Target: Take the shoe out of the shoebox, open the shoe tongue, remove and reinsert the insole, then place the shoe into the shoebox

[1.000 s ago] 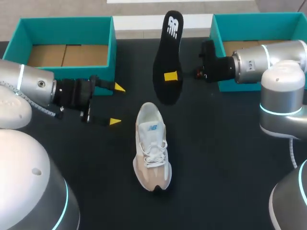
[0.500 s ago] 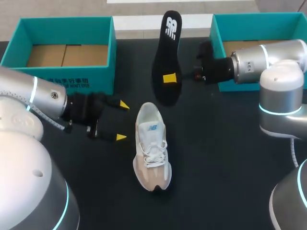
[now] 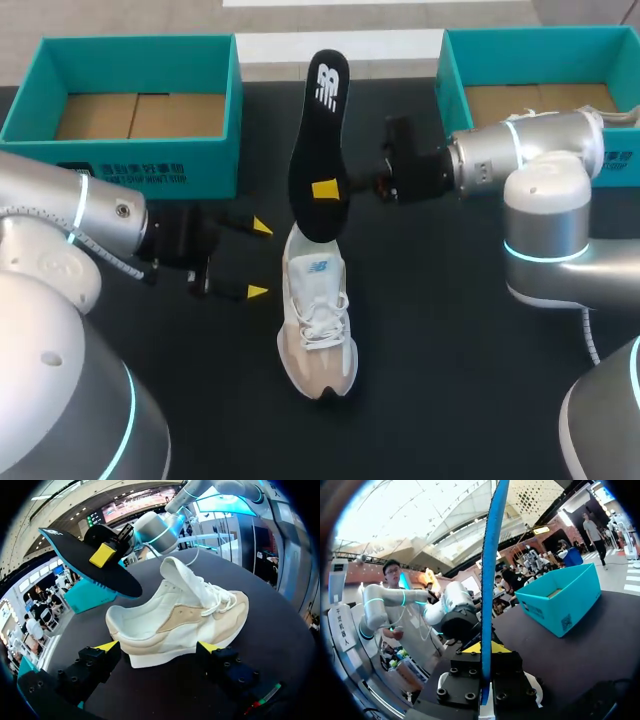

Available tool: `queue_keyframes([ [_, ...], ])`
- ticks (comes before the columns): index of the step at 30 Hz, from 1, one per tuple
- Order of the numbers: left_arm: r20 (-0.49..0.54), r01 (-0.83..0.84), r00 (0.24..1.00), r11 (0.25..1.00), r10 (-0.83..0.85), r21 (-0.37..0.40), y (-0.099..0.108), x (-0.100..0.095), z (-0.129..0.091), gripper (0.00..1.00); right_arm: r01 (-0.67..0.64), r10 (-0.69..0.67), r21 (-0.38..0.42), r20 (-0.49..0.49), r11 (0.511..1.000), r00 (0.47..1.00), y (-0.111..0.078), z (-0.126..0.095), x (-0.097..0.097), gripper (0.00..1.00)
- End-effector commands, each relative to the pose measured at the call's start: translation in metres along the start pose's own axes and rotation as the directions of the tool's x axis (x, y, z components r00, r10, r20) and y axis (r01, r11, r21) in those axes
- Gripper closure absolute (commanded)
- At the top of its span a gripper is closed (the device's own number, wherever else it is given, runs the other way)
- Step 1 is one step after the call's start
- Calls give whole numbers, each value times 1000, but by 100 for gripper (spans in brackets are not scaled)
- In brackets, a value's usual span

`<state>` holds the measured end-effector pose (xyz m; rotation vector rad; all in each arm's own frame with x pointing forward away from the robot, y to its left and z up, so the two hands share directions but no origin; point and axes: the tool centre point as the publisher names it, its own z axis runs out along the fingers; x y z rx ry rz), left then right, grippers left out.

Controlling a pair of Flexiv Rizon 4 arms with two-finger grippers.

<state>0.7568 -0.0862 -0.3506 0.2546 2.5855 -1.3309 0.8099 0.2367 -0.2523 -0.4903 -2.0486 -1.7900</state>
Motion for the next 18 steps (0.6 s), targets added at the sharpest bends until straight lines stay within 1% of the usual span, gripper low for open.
queue_keyframes([
  [1, -7, 1, 1000, 1000, -1, -1, 3, -5, 7, 0, -1, 1, 2, 3, 1000, 1000, 1, 3, 0, 100],
  [3, -14, 1, 1000, 1000, -1, -4, 6, -7, 9, 0, -1, 1, 2, 3, 1000, 1000, 1, 3, 0, 100],
  [7, -40, -13, 999, 1000, 13, 0, 4, -10, 14, 0, -1, 1, 2, 3, 1000, 1000, 1, 3, 0, 100],
  [9, -44, -19, 999, 1000, 19, -3, 2, -11, 16, 0, -8, 7, -5, -20, 1000, 1000, -4, 8, -5, 100],
  [11, -39, -12, 999, 1000, 13, 4, 1, -13, 16, 0, 7, -7, 14, -11, 1000, 1000, -8, 17, -10, 100],
  [14, -39, -12, 999, 1000, 12, 2, 3, -15, 18, 0, 21, -21, -5, -37, 1000, 999, -15, 25, -16, 100],
  [18, -45, -15, 999, 1000, 15, -3, 3, -17, 20, 0, 24, -24, -6, -36, 1000, 999, -23, 30, -20, 100],
])
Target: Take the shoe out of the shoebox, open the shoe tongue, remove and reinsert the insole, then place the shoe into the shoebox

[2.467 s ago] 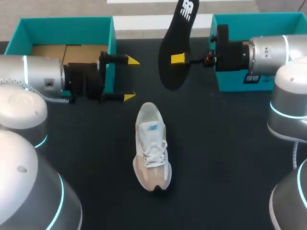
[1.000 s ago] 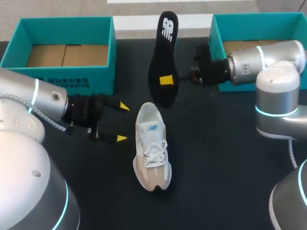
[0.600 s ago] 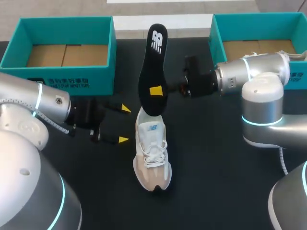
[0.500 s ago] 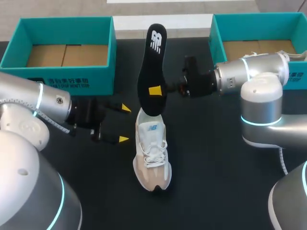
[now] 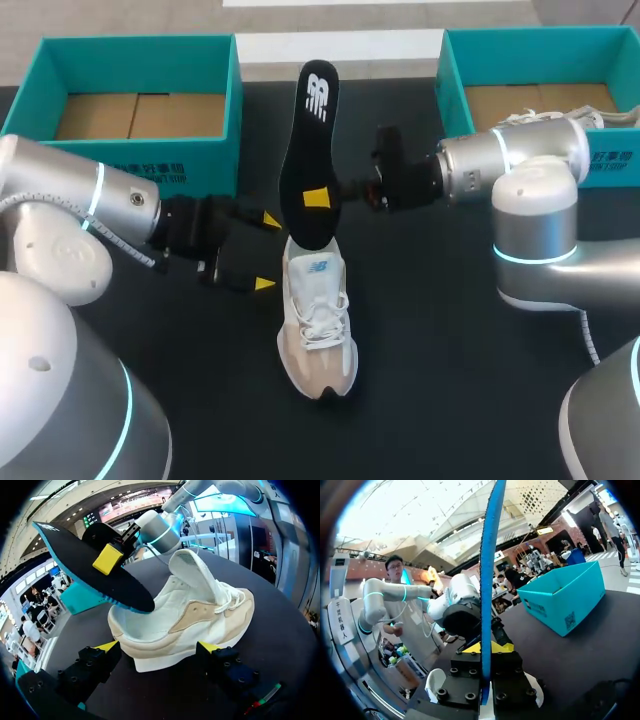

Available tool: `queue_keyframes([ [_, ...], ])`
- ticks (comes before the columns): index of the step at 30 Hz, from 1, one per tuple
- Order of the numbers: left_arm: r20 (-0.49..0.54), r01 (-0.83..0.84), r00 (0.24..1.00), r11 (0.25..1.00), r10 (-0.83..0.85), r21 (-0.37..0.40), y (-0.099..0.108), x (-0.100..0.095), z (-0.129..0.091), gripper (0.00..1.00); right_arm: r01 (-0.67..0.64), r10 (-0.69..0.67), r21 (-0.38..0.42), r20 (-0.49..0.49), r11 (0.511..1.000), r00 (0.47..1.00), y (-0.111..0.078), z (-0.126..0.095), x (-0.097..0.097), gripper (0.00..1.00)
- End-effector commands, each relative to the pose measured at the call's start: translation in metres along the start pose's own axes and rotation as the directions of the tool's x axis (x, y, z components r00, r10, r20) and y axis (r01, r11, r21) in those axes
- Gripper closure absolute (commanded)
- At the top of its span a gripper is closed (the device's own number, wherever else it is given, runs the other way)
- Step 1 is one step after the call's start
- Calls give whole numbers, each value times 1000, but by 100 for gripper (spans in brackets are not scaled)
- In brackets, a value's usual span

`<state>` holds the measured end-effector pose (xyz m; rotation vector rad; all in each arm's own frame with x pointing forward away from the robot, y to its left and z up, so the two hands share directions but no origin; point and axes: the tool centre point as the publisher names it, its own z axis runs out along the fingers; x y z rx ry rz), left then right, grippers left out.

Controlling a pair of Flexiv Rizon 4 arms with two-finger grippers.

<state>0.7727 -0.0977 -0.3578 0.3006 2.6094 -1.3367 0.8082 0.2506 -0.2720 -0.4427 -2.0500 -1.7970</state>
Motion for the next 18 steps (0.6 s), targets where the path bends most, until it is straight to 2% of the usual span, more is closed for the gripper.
queue_keyframes([
  [1, -7, -3, 1000, 1000, 3, -7, 0, -3, 5, 0, -3, 3, -9, -13, 1000, 1000, -9, 14, -12, 100],
  [12, -7, 5, 1000, 1000, -5, -14, 4, -4, 3, 0, -10, 10, 0, 12, 1000, 1000, -31, 9, -13, 100],
  [18, -9, 9, 1000, 1000, -10, -15, 5, -5, 1, 0, -11, 11, -2, 24, 1000, 1000, -31, 5, -9, 100],
])
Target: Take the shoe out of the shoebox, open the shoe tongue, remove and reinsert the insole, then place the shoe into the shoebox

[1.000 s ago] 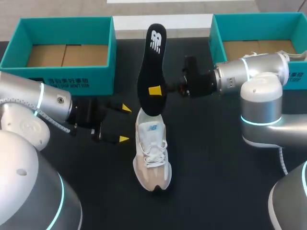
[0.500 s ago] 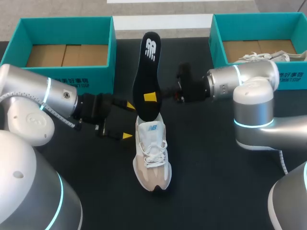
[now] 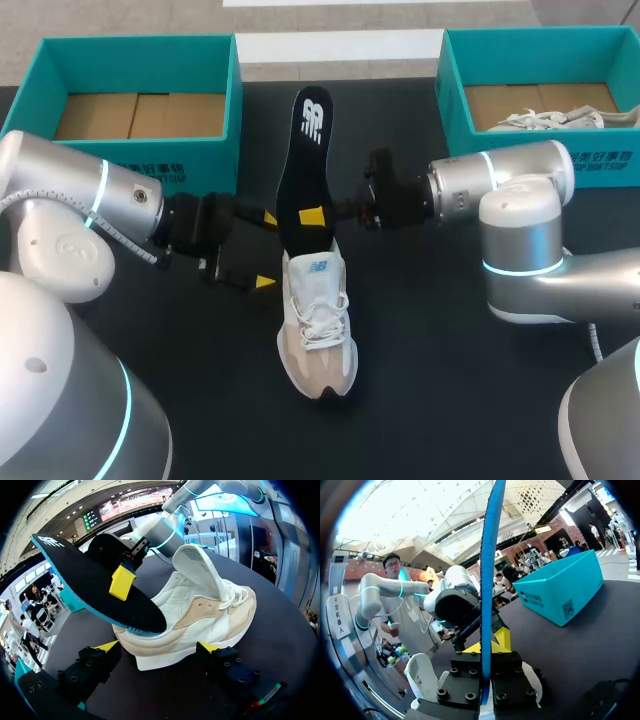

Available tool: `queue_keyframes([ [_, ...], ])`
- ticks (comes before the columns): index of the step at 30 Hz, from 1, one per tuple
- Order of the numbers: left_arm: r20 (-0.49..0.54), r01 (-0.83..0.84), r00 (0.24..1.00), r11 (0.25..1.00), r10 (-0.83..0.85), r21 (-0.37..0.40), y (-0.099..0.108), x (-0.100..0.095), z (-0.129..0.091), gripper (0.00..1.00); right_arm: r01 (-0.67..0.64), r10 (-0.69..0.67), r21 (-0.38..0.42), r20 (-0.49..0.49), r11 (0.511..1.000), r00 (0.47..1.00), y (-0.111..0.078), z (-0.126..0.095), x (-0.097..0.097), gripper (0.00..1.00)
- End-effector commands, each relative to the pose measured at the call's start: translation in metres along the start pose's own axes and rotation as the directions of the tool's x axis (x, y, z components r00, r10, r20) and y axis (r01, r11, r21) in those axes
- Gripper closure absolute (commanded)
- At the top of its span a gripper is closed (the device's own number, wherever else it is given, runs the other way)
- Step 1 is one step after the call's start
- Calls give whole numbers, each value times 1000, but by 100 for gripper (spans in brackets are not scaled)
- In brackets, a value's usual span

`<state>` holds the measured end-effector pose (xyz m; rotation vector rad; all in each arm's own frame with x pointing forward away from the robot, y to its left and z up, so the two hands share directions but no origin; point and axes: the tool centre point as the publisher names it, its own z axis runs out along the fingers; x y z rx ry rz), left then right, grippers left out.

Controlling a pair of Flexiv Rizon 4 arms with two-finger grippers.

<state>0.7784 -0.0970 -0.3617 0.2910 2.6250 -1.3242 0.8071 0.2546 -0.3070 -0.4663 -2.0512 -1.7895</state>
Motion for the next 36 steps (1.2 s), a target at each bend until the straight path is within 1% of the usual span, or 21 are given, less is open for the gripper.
queue_keyframes([
  [1, -5, 1, 1000, 1000, -1, -3, 0, 0, -1, 0, 2, -2, -1, 12, 1000, 1000, -2, -4, 6, 100],
  [6, -9, 1, 1000, 1000, -1, -1, 1, -1, -1, 0, 1, -1, 13, 15, 1000, 1000, -6, -5, 7, 100],
  [8, -9, 0, 1000, 1000, 0, 0, 1, -1, -1, 0, -2, 1, 33, 18, 999, 1000, -8, -6, 7, 100],
  [17, -14, 8, 1000, 1000, -8, -6, 4, -2, 0, 0, -21, 21, 67, 5, 998, 1000, -24, -4, 9, 100],
  [18, -14, 9, 1000, 1000, -10, -6, 4, -2, 0, 0, -25, 23, 85, 17, 996, 1000, -26, -3, 9, 100],
  [24, -12, 16, 1000, 1000, -16, -7, 4, -1, 0, 0, -40, 38, 90, 23, 995, 999, -35, -2, 10, 100],
  [27, -12, 16, 1000, 1000, -16, -7, 4, -1, 0, 0, -56, 53, 110, 30, 992, 998, -39, -1, 12, 100],
  [32, -12, 16, 1000, 1000, -16, -7, 4, -1, 0, 0, -71, 67, 118, 40, 990, 997, -52, 0, 16, 100],
  [36, -12, 16, 1000, 1000, -16, -7, 4, -1, 0, 0, -91, 86, 107, 51, 990, 995, -64, 1, 19, 100],
])
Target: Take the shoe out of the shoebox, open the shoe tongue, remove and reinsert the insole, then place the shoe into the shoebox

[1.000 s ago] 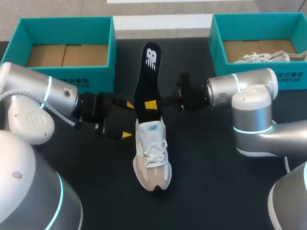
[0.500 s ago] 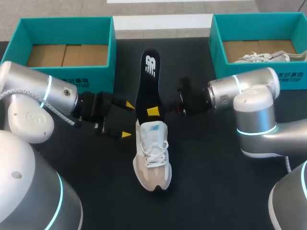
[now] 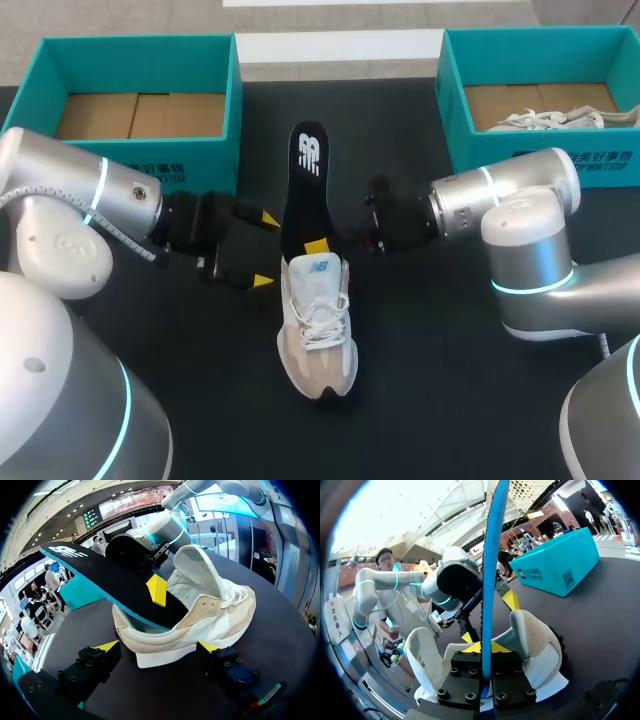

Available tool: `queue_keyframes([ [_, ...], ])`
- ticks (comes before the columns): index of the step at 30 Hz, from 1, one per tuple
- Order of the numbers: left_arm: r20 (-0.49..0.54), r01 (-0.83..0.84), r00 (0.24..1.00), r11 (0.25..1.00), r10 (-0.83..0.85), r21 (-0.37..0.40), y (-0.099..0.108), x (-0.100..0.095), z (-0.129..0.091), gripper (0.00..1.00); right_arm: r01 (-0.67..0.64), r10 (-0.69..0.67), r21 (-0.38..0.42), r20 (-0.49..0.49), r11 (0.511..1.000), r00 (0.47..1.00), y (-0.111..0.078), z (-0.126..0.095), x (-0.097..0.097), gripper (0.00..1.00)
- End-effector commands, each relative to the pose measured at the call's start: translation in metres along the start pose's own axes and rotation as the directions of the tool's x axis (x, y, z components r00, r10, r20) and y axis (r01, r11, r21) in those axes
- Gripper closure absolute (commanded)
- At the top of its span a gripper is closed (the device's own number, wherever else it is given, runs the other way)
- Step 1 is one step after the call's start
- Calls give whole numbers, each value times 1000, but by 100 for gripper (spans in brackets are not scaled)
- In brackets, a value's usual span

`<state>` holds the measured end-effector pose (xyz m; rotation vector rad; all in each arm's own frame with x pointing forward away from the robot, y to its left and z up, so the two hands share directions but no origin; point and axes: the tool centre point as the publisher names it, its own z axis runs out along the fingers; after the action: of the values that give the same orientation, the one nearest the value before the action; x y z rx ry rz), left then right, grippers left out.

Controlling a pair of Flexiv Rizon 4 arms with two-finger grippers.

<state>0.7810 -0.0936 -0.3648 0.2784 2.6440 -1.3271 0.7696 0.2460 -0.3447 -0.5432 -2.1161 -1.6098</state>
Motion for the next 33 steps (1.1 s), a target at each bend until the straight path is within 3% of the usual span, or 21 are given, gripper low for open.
queue_keyframes([
  [1, -1, 0, 1000, 1000, 0, -4, -1, 0, 1, 0, -11, 11, -10, 14, 1000, 1000, -14, 4, 4, 100],
  [8, -1, 0, 1000, 1000, 0, -4, -1, 0, 1, 0, -40, 40, -16, 19, 999, 999, -23, 6, 9, 100],
  [13, -1, 0, 1000, 1000, 0, -4, -1, 0, 1, 0, -38, 39, -19, 24, 999, 999, -20, 6, 10, 100],
  [15, -1, 0, 1000, 1000, 0, -4, -1, 0, 1, 0, -30, 31, -18, 34, 999, 999, -15, 4, 11, 67],
  [16, -1, 0, 1000, 1000, 0, -4, -1, 0, 1, 0, -24, 24, -17, 39, 1000, 999, -12, 3, 11, 61],
  [33, -1, 0, 1000, 1000, 0, -4, -1, 0, 1, 0, 72, -74, 64, 37, 995, 997, 30, 1, 5, 67],
])
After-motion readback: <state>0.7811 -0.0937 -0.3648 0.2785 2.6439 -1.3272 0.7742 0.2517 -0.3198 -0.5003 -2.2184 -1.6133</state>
